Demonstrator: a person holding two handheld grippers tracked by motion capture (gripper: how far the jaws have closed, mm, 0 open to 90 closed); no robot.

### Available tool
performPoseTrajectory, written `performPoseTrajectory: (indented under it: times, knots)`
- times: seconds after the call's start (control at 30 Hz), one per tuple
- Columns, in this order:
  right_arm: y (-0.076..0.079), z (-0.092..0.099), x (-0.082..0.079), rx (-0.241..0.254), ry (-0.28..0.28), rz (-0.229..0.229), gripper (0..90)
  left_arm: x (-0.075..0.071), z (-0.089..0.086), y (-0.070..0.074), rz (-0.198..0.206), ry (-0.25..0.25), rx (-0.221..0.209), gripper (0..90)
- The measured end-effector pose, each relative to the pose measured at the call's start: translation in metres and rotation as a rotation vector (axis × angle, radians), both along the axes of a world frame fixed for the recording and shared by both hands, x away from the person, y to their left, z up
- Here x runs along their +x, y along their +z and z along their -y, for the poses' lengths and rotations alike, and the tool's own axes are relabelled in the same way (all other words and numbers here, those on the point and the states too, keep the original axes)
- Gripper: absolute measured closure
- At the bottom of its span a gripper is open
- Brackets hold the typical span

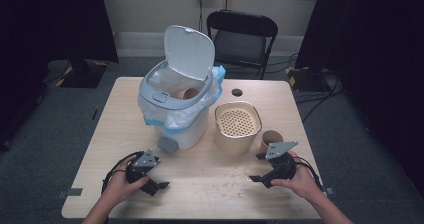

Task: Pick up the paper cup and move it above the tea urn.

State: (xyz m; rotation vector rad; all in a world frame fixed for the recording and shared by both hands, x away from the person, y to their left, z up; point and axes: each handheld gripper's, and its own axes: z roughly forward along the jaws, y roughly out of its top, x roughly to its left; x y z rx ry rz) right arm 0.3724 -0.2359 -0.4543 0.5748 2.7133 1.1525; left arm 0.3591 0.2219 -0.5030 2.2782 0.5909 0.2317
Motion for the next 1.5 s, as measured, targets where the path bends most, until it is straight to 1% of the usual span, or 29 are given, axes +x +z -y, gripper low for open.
performPoseTrajectory:
  times: [0.03, 0.1, 0.2, 0.23, 0.27, 0.37, 0.43, 0.5, 0.6, 0.77, 0.93, 0.97, 1.0, 1.07, 1.23, 1.3, 1.33, 1.43, 1.47, 1.5]
  knots:
    - [0.000, 0.001, -0.001, -0.005, -0.002, 0.003, 15.7, 0.000, 0.000, 0.000, 0.000, 0.000, 0.000, 0.0]
    - [0.000, 0.005, -0.002, 0.002, -0.003, -0.001, 15.9, 0.000, 0.000, 0.000, 0.000, 0.001, -0.001, 0.0]
    - [-0.002, 0.012, -0.004, 0.003, -0.021, -0.006, 16.0, 0.000, 0.000, 0.000, -0.001, 0.000, -0.002, 0.0]
    - [-0.002, 0.015, -0.005, 0.009, -0.026, -0.018, 16.4, 0.000, 0.000, 0.000, 0.001, -0.005, 0.004, 0.0]
    - [-0.003, 0.019, -0.005, 0.010, -0.032, -0.019, 16.7, 0.000, 0.000, 0.000, 0.001, -0.005, 0.004, 0.0]
    - [-0.005, 0.026, -0.006, 0.005, -0.044, -0.025, 16.8, 0.000, 0.000, 0.000, 0.002, -0.005, 0.005, 0.0]
    - [-0.005, 0.031, -0.006, -0.001, -0.056, -0.023, 16.8, 0.000, 0.000, 0.000, 0.000, -0.003, 0.001, 0.0]
    - [-0.006, 0.035, -0.006, -0.006, -0.067, -0.020, 17.0, 0.000, 0.000, 0.000, 0.002, -0.006, 0.005, 0.0]
    - [-0.006, 0.042, -0.005, -0.004, -0.086, -0.023, 17.0, 0.000, 0.000, 0.000, 0.001, -0.005, 0.003, 0.0]
    - [-0.008, 0.051, -0.003, -0.009, -0.115, -0.012, 17.1, 0.000, -0.001, 0.000, 0.001, -0.007, 0.004, 0.0]
    - [-0.011, 0.056, 0.000, -0.024, -0.137, -0.008, 17.7, 0.000, 0.000, 0.000, -0.001, -0.005, 0.000, 0.0]
    - [-0.011, 0.057, 0.000, -0.024, -0.143, -0.010, 17.7, 0.000, -0.001, 0.000, 0.001, -0.007, 0.004, 0.0]
    - [-0.012, 0.058, 0.001, -0.024, -0.148, -0.014, 17.7, 0.000, 0.000, 0.000, -0.001, -0.005, -0.001, 0.0]
    - [-0.013, 0.061, 0.002, -0.027, -0.158, -0.011, 17.8, 0.000, -0.001, 0.000, 0.001, -0.007, 0.004, 0.0]
    - [-0.014, 0.065, 0.007, -0.016, -0.187, -0.009, 17.8, 0.000, -0.001, 0.000, 0.000, -0.008, -0.001, 0.0]
    - [-0.016, 0.066, 0.010, -0.020, -0.198, -0.003, 17.7, 0.001, -0.001, 0.000, 0.001, -0.010, 0.004, 0.0]
    - [-0.016, 0.066, 0.011, -0.021, -0.203, -0.004, 17.7, 0.000, -0.001, 0.000, -0.001, -0.008, -0.001, 0.0]
    - [-0.017, 0.067, 0.014, -0.010, -0.210, -0.003, 17.7, 0.001, -0.001, 0.000, 0.001, -0.012, 0.004, 0.0]
    - [-0.017, 0.068, 0.015, -0.007, -0.215, -0.002, 17.6, 0.000, -0.001, 0.000, -0.001, -0.010, -0.005, 0.0]
    - [-0.017, 0.068, 0.016, -0.002, -0.222, -0.002, 17.2, 0.001, -0.001, 0.000, 0.001, -0.014, 0.001, 0.0]
